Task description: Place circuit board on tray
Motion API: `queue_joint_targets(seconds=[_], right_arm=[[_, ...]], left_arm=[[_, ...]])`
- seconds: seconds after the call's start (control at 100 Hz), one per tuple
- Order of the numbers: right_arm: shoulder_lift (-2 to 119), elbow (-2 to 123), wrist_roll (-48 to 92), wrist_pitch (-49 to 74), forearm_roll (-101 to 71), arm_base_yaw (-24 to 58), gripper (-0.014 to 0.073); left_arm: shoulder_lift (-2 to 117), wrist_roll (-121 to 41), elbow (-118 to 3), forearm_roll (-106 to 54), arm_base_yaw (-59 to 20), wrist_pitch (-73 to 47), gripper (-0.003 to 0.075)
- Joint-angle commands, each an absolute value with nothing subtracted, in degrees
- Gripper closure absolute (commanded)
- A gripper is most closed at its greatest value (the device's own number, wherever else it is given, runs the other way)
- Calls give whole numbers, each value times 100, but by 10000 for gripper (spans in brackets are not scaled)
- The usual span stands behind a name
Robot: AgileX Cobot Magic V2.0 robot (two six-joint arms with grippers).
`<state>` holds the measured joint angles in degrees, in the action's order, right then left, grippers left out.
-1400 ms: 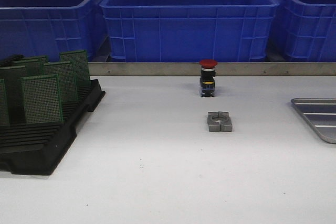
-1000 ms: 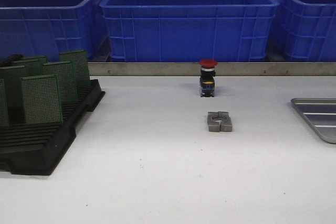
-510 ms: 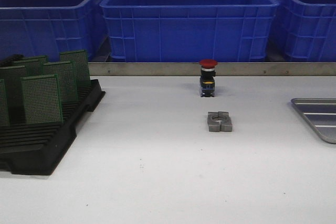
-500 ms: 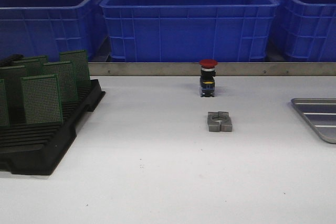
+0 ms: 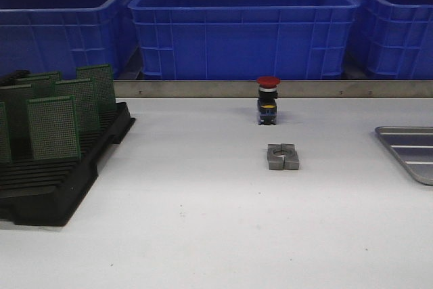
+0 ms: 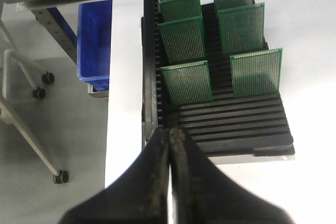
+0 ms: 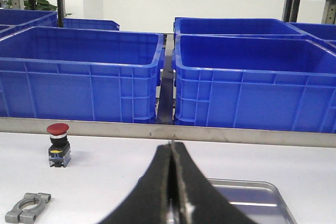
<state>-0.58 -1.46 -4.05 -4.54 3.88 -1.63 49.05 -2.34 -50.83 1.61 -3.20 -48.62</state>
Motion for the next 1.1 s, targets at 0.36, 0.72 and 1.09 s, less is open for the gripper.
queue_joint_targets(seconds=[0.36, 0.72, 1.09], right_arm=[[-152, -72, -402, -863, 377, -140, 662], [-152, -72, -402, -863, 377, -140, 662], [-152, -72, -402, -863, 377, -140, 662]], left_arm=[[5178, -431, -5294, -112, -297, -4572, 365], [5178, -431, -5294, -231, -297, -4155, 187], [6308, -2621, -6515, -924, -297, -4447, 187]])
